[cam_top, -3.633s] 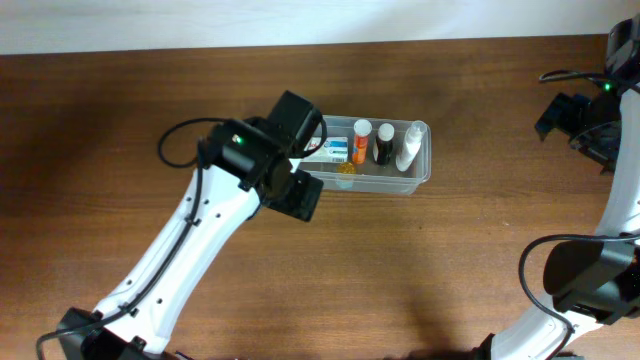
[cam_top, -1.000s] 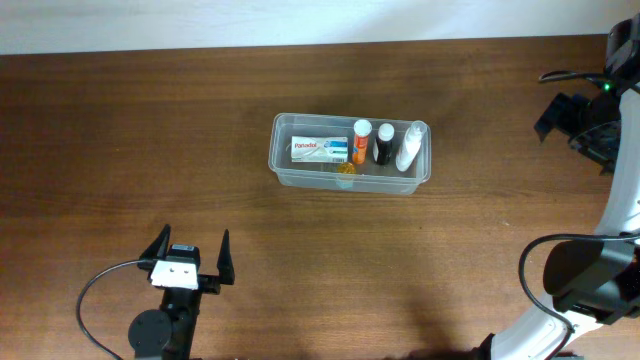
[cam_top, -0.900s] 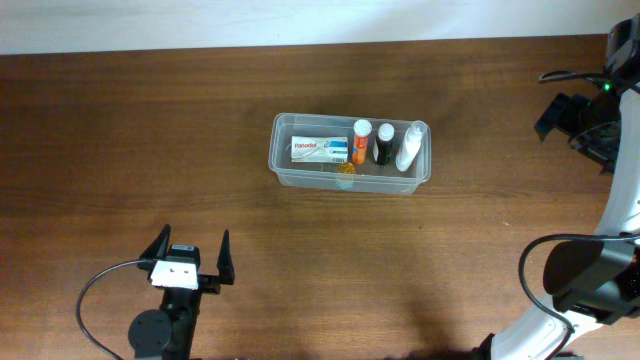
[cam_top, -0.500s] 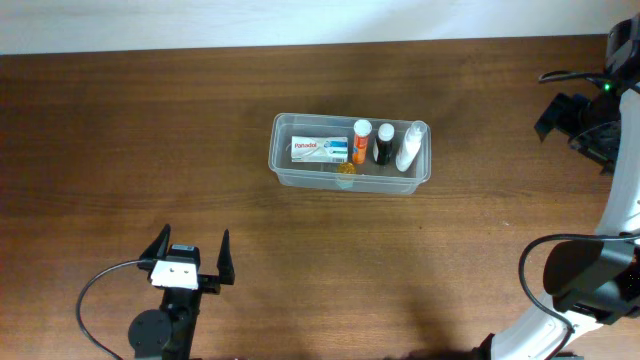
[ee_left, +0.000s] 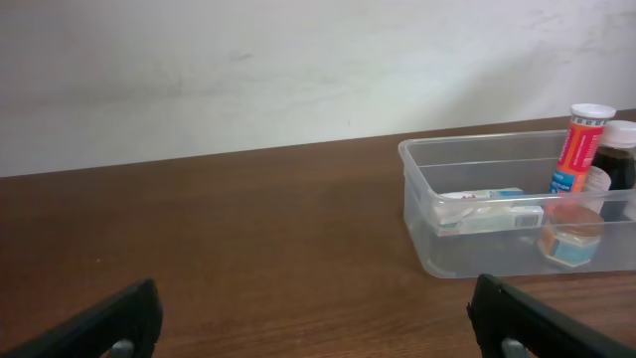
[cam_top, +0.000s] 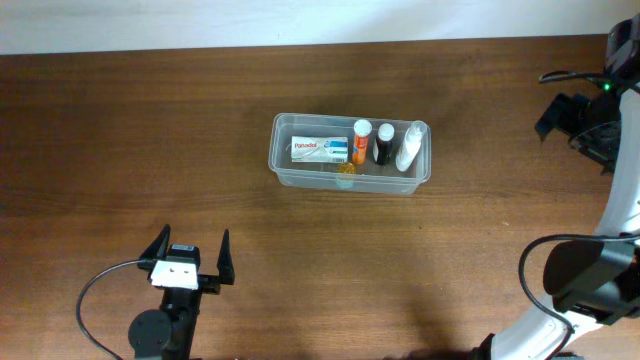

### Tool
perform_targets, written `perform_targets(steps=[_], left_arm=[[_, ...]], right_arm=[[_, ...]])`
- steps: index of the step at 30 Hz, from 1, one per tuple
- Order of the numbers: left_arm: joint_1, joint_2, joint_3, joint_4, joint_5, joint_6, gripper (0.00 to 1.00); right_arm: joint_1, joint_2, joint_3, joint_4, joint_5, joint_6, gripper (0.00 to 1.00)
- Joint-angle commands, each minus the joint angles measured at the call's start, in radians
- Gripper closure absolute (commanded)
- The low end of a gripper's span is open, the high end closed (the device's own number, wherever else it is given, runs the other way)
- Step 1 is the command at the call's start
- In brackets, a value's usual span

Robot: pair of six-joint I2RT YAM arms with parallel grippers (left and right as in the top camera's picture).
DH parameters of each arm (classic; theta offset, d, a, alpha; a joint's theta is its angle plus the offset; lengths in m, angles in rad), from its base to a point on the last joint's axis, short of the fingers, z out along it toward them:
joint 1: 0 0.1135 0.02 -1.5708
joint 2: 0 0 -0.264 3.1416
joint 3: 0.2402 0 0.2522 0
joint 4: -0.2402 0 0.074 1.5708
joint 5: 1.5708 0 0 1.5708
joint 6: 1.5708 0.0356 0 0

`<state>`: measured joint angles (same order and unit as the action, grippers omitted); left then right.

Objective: Pack container

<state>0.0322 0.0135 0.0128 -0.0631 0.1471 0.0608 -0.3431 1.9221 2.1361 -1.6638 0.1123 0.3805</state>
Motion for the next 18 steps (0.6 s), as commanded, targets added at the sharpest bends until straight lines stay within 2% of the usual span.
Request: perform_targets(steps=[1,18], left_arm=[[0.002,-0.008,-0.004,-0.002,0.014,0.012,0.00],[0.002,-0.008,-0.004,-0.002,0.014,0.012,0.01]], right_arm=[[0.028,-0.141,-0.061,0.058,0.028,-0.010,0.02],[0.439,-1.088,-1.178,1.061,0.026,-0.032,0.02]])
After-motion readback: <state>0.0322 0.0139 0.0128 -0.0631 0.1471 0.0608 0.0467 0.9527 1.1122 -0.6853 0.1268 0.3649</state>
